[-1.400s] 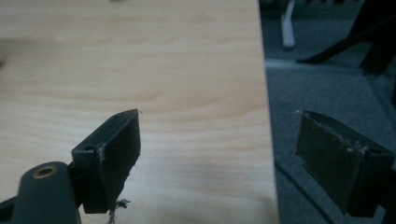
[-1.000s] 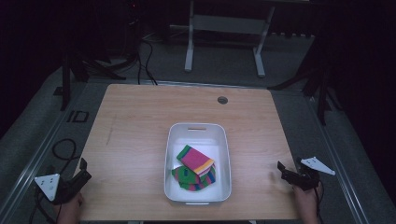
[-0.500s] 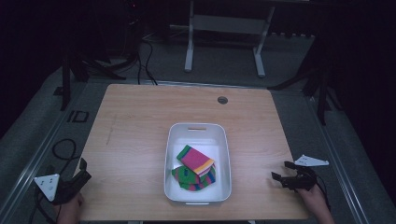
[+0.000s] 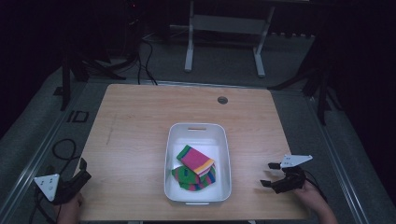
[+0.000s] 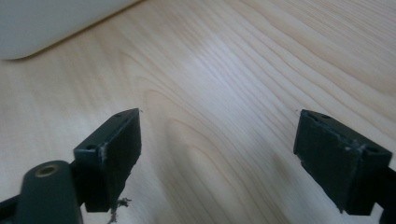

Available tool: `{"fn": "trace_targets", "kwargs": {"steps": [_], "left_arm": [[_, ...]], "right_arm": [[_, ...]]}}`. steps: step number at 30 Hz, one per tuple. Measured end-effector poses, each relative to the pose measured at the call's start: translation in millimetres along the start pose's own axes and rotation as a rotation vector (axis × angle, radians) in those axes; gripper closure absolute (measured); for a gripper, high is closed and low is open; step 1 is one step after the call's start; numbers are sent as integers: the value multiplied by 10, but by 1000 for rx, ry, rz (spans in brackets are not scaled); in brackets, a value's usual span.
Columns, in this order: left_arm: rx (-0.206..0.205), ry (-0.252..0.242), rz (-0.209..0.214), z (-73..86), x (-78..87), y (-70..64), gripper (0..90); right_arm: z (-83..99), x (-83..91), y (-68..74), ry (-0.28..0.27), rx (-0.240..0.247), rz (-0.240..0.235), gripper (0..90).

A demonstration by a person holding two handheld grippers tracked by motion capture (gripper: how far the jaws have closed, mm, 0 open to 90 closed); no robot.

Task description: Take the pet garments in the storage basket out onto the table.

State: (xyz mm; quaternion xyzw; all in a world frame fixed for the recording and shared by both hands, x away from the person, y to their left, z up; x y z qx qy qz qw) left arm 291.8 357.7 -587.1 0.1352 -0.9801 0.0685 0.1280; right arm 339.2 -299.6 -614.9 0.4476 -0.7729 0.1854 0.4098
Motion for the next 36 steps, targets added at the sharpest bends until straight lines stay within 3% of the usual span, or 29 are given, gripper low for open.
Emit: {"fn": "trace_targets", "kwargs": {"steps": [5,9,15,21,26,31,36], "left_arm": [[1,0,0,0,0,1,19],[1,0,2,0,-1,1,19],[2,1,2,0,-1,1,19],[3,2,3,1,-2,1,19],[3,2,4,1,-2,0,19],[3,2,5,1,-1,0,19],[1,1,5,0,-1,-1,19]], "right_arm": [[-136,-21,110,14,97,-3,158],[-182,-50,196,59,140,-30,158],[-272,-59,336,98,154,-96,156],[-394,-34,422,115,185,-96,157],[-564,60,525,119,195,-125,142],[-775,183,635,102,216,-146,128],[-974,259,694,64,206,-149,126]]}}
Point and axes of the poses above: each handheld gripper's, and its own axes: x roughly backward along the jaws, z roughly out of its underside, y roughly to its left, the point moved 10 cm from there along -x, roughly forward along the jaws, and after that the axes turned 8 degrees about y, right-handed, at the moved point
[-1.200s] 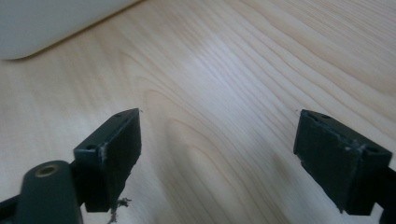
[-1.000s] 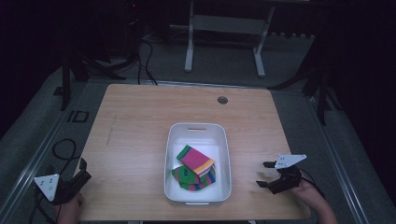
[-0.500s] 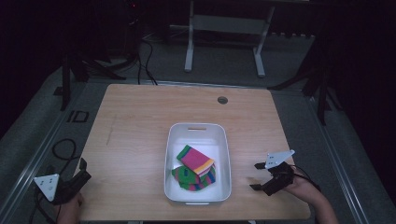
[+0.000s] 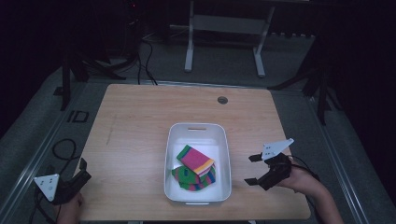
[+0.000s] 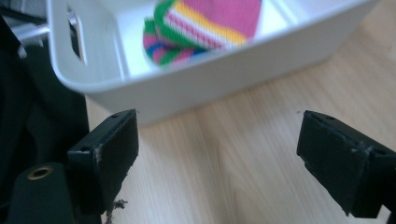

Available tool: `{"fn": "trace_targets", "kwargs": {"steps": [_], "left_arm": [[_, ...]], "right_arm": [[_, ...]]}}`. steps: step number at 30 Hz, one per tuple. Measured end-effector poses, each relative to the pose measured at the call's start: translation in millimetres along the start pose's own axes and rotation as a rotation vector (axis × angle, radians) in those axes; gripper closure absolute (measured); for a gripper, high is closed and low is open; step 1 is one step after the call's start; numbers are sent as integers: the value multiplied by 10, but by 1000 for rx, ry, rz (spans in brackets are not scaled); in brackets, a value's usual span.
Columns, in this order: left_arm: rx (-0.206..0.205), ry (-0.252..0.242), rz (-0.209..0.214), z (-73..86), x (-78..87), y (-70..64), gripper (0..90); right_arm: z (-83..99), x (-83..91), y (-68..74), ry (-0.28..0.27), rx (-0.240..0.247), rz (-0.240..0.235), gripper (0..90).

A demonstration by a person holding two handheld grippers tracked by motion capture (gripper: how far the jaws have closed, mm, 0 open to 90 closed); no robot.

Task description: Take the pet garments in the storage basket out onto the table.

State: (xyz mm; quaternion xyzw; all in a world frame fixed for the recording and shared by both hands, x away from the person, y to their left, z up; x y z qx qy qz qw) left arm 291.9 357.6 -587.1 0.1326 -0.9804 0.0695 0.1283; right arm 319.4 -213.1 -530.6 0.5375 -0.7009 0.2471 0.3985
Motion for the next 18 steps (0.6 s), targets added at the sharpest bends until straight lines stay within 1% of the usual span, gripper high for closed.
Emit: {"fn": "trace_targets", "kwargs": {"steps": [1,2,3,5,6,7,9,10,11,14,15,16,18], "left_arm": [[1,0,0,0,1,1,19],[1,0,0,0,1,1,19],[2,0,0,0,0,1,19],[0,1,1,1,0,0,19],[0,1,2,0,-1,-1,19],[0,1,2,1,-1,-1,19],[0,1,3,1,-1,1,19],[2,1,3,0,-1,0,19],[1,1,3,0,0,0,19],[1,1,4,0,0,0,19],[1,1,4,1,0,0,19],[2,1,4,0,0,1,19],[3,1,6,-1,-1,1,19]], "right_arm": [[-91,28,8,-7,0,4,126],[-91,28,8,-7,0,4,126],[-169,45,35,3,22,4,125],[-253,46,73,7,40,-10,123],[-253,46,73,7,40,-10,123],[-322,32,105,24,59,-15,123],[-393,10,146,38,74,-28,124],[-393,10,146,38,74,-28,124],[-466,-22,189,50,95,-42,124],[-596,-92,262,56,120,-71,123],[-596,-92,262,56,120,-71,123],[-665,-145,285,61,130,-75,129],[-733,-216,320,71,151,-85,129]]}}
Point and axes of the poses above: each handheld gripper's, and its own axes: x roughly backward along the jaws, z roughly out of its underside, y roughly to its left, the point moved 10 cm from there along -x, roughly forward along the jaws, and after that the axes turned 8 degrees about y, right-handed, at the moved point
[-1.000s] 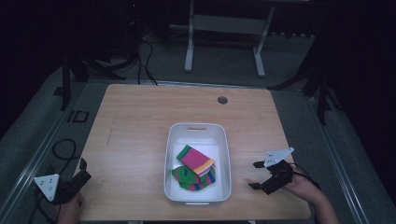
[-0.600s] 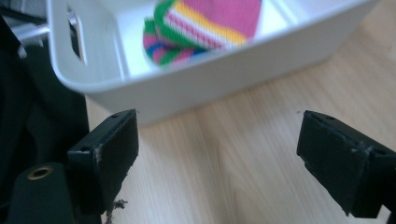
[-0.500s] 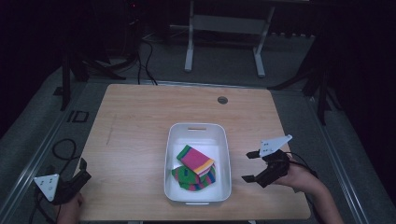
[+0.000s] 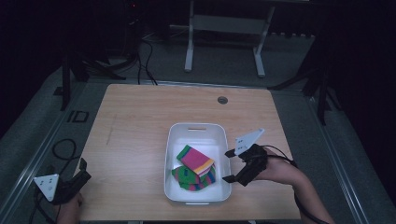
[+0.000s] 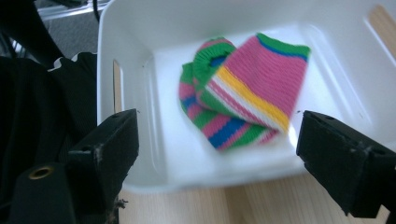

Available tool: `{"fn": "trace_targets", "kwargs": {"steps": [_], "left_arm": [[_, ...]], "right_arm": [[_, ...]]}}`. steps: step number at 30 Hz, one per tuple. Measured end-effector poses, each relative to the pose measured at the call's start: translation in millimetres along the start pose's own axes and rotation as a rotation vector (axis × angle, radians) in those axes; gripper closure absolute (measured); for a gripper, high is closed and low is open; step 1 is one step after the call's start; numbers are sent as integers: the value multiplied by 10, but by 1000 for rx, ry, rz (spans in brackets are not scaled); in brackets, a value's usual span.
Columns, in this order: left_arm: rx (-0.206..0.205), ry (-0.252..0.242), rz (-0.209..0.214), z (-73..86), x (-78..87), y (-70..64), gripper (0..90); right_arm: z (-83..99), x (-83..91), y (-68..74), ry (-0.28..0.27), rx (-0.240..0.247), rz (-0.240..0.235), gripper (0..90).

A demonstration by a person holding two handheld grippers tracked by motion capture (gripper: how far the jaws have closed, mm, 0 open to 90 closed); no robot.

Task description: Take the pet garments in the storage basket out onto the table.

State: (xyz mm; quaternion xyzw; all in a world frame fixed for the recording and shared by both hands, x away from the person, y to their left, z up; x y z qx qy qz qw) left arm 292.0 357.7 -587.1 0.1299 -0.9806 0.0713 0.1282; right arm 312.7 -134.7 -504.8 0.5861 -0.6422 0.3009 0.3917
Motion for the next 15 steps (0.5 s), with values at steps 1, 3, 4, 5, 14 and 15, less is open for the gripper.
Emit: {"fn": "trace_targets", "kwargs": {"steps": [1,3,4,5,14,15], "left_arm": [[0,0,0,0,0,0,18],[0,0,1,0,0,-1,19],[0,0,1,0,0,-1,19],[0,0,3,0,1,-1,19],[-4,0,8,1,2,-4,19],[-2,-1,9,0,2,-4,19]], "right_arm": [[-41,-37,1,2,5,-3,131],[-77,-78,5,7,9,-8,133],[-111,-122,10,13,18,-12,133],[-184,-217,22,28,31,-24,135],[-445,-523,51,61,71,-61,136],[-484,-568,53,62,77,-69,136]]}}
Point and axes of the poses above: each handheld gripper's, and its own axes: x roughly backward along the jaws, z roughly out of its underside, y roughly to its left, the point moved 10 cm from there along -x, roughly forward along the jaws, and after that the axes turned 8 degrees about y, right-handed, at the moved point
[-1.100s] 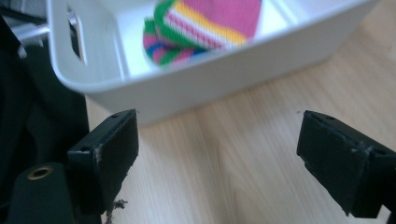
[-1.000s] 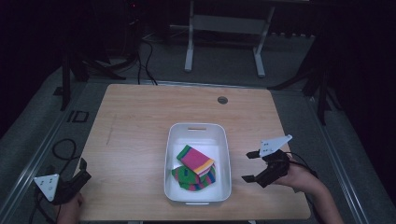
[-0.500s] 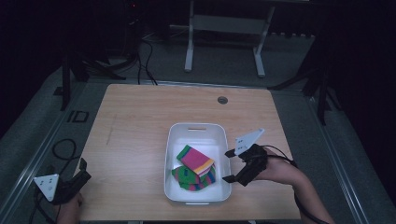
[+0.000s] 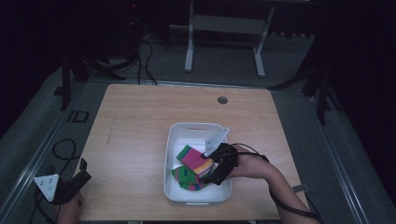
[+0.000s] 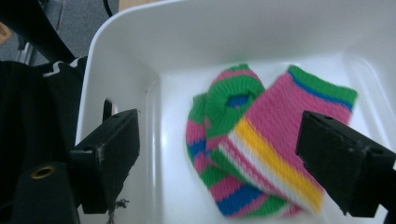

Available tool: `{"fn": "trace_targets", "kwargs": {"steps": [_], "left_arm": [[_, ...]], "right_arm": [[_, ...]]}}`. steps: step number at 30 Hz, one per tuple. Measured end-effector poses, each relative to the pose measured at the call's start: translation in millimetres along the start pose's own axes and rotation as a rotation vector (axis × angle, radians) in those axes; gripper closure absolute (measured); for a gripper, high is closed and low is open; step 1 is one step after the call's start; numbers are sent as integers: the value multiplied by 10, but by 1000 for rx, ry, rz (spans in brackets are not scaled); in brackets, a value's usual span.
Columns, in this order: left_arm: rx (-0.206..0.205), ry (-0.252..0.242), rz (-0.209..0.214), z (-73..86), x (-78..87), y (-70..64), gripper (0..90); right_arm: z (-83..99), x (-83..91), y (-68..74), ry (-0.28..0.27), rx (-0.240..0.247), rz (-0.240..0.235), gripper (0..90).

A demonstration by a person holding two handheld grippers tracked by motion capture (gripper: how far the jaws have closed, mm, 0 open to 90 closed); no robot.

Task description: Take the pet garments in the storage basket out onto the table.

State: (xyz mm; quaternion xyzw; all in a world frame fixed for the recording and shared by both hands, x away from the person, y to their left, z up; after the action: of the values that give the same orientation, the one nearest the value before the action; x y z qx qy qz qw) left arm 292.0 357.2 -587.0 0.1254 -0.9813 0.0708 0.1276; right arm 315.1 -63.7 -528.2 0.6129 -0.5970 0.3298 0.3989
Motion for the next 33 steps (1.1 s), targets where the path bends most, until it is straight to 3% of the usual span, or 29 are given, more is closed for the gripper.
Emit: {"fn": "trace_targets", "kwargs": {"steps": [8,14,18,23,27,28,31,32,33], "left_arm": [[6,0,8,-1,-3,-3,19],[8,1,9,-1,-4,-2,18],[5,3,8,1,-5,-1,19],[8,2,8,0,-5,0,19],[7,4,8,1,-5,0,19],[7,4,8,1,-5,0,19],[8,2,8,0,-5,0,19],[6,1,7,-1,-4,-2,19],[6,0,6,-1,-4,-2,19]], "right_arm": [[-165,-294,-77,31,6,-4,138],[-156,-569,-174,86,-19,7,138],[-99,-715,-258,146,-54,61,141],[-37,-872,-245,237,-31,101,141],[27,-952,-263,307,-3,155,144],[69,-980,-274,347,15,183,148],[96,-1004,-277,369,26,193,149],[93,-1009,-273,372,31,193,184],[87,-998,-247,372,36,182,278]]}}
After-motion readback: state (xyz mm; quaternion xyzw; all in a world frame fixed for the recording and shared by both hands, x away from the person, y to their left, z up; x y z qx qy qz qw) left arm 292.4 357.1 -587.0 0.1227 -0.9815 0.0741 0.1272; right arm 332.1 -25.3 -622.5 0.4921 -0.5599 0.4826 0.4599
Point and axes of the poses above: each handheld gripper's, and its own axes: x roughly backward along the jaws, z roughly out of its underside, y roughly to its left, the point moved 10 cm from there along -x, roughly forward along the jaws, and after that the axes turned 8 degrees about y, right-handed, at the moved point
